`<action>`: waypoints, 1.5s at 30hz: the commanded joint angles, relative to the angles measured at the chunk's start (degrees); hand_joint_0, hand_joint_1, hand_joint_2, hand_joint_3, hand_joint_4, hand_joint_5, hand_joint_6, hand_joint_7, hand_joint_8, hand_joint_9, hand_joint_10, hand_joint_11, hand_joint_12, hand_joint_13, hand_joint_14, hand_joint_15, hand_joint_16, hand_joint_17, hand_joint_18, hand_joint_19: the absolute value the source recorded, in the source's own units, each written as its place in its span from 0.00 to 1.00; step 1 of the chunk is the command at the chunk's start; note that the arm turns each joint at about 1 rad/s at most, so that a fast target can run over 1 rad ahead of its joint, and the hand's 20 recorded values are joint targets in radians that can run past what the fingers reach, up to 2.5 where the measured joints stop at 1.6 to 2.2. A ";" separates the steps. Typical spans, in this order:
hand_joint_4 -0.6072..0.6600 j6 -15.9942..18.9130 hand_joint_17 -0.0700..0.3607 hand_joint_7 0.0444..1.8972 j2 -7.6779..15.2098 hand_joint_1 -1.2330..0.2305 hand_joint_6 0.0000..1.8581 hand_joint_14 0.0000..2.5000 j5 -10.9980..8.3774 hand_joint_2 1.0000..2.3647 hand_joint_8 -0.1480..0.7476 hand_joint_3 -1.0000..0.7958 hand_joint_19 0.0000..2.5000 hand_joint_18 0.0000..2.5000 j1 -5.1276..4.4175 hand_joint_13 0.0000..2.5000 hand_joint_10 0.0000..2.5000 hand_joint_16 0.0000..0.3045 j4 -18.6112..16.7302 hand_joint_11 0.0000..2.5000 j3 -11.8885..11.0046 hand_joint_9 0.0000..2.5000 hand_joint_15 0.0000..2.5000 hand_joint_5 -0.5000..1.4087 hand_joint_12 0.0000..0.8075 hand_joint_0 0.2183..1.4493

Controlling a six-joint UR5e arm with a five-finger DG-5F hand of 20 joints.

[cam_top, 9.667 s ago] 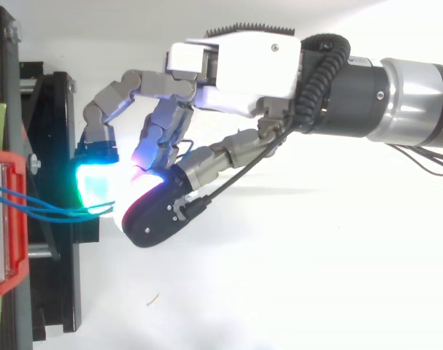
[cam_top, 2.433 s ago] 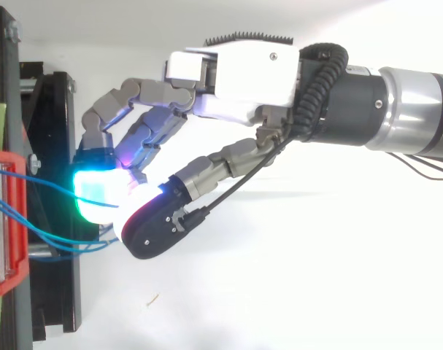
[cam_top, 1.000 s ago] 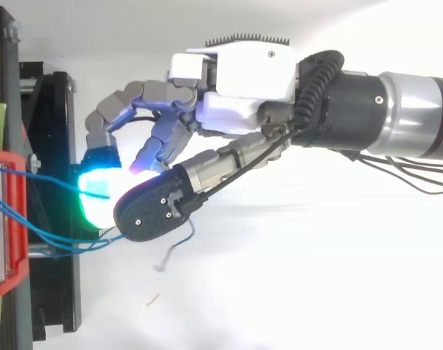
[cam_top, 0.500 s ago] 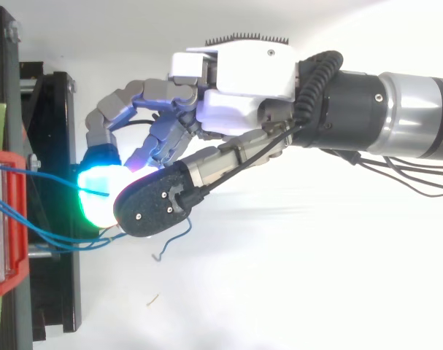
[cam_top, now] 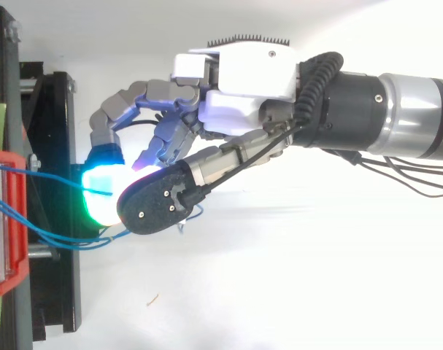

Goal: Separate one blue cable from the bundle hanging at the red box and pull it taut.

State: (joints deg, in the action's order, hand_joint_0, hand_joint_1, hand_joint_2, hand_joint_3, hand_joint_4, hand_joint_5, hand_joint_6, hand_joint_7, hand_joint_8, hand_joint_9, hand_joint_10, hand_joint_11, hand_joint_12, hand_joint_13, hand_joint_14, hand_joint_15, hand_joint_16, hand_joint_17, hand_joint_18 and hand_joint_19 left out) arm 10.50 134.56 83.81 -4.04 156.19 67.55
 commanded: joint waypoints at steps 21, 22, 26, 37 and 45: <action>0.50 -8.74 0.36 0.55 -0.09 0.38 0.47 0.68 0.31 0.02 0.48 0.49 0.60 0.49 -0.35 0.36 0.32 0.12 2.01 0.66 0.21 0.40 0.61 0.17 0.46 0.32; 0.50 -8.83 0.36 0.55 0.00 0.38 0.47 0.71 0.48 0.02 0.48 0.49 0.60 0.49 -0.26 0.35 0.36 0.12 2.18 0.66 0.21 0.39 0.61 0.17 0.46 0.32; 0.50 -9.71 0.36 0.54 -1.05 0.38 0.47 0.74 0.92 0.02 0.49 0.49 0.61 0.50 -0.09 0.35 0.43 0.13 2.80 0.65 0.21 0.38 0.60 0.17 0.46 0.32; 0.50 -14.45 0.36 0.54 -4.66 0.38 0.47 0.79 1.45 0.02 0.49 0.49 0.61 0.50 0.09 0.34 0.56 0.12 9.30 0.62 1.44 0.37 0.61 0.17 0.46 0.33; 0.50 -16.91 0.36 0.55 -9.40 0.38 0.47 0.79 -3.03 0.02 0.49 0.50 0.61 0.50 -0.79 0.33 0.57 0.13 5.96 0.62 9.61 0.37 0.61 0.17 0.46 0.33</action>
State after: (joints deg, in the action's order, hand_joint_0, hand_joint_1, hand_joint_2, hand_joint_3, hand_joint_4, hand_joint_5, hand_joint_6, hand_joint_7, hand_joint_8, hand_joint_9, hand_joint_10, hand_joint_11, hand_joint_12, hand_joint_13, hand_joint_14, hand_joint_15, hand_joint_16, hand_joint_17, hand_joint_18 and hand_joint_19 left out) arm -6.22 126.95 83.85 -4.46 164.56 73.29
